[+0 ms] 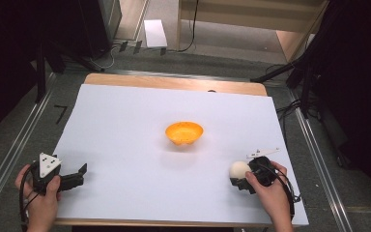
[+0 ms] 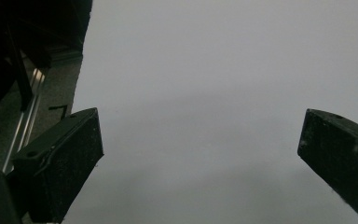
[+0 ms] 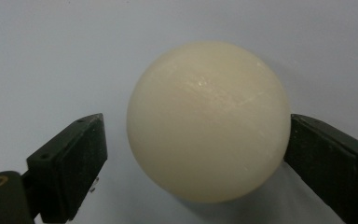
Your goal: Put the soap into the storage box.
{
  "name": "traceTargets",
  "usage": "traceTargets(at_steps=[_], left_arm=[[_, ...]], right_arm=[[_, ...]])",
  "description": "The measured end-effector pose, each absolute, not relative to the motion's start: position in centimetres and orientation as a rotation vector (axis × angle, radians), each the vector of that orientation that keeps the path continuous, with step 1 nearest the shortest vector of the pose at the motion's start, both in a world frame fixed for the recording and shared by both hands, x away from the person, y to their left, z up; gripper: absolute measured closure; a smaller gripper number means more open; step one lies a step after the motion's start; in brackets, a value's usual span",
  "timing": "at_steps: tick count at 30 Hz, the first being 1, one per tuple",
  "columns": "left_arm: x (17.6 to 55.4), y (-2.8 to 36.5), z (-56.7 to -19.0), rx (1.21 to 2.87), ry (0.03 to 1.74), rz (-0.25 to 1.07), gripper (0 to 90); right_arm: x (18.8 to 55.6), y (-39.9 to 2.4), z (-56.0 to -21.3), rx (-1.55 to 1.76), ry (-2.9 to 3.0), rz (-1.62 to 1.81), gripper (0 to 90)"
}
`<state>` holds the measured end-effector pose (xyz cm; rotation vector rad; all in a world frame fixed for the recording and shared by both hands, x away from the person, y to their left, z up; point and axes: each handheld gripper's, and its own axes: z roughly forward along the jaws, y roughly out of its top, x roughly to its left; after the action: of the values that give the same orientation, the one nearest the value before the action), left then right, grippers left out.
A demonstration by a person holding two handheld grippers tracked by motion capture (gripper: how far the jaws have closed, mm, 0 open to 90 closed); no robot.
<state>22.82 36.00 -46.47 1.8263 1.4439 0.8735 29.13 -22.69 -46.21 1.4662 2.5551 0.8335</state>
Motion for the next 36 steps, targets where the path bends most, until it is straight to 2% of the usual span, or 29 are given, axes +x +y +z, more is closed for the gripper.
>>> traceTargets(at_steps=[3, 11, 17, 36], left_arm=[[22.83, 36.01, -46.47, 1.826, 1.445, 0.872, 0.3], [22.82, 35.99, -46.47, 1.826, 1.444, 0.875, 0.3], [22.84, 35.97, -46.49, 1.826, 1.445, 0.875, 0.3], [22.83, 35.98, -46.48, 1.824, 1.447, 0.878, 0.3]], right_arm=[[29.39, -22.4, -46.11, 1.467, 2.544, 0.836, 13.0], [29.76, -22.39, -46.29, 1.494, 2.53, 0.83, 16.9], [29.78, -22.48, -46.22, 1.502, 2.519, 0.839, 23.3], [29.91, -22.6, -46.23, 1.499, 2.521, 0.859, 23.9]])
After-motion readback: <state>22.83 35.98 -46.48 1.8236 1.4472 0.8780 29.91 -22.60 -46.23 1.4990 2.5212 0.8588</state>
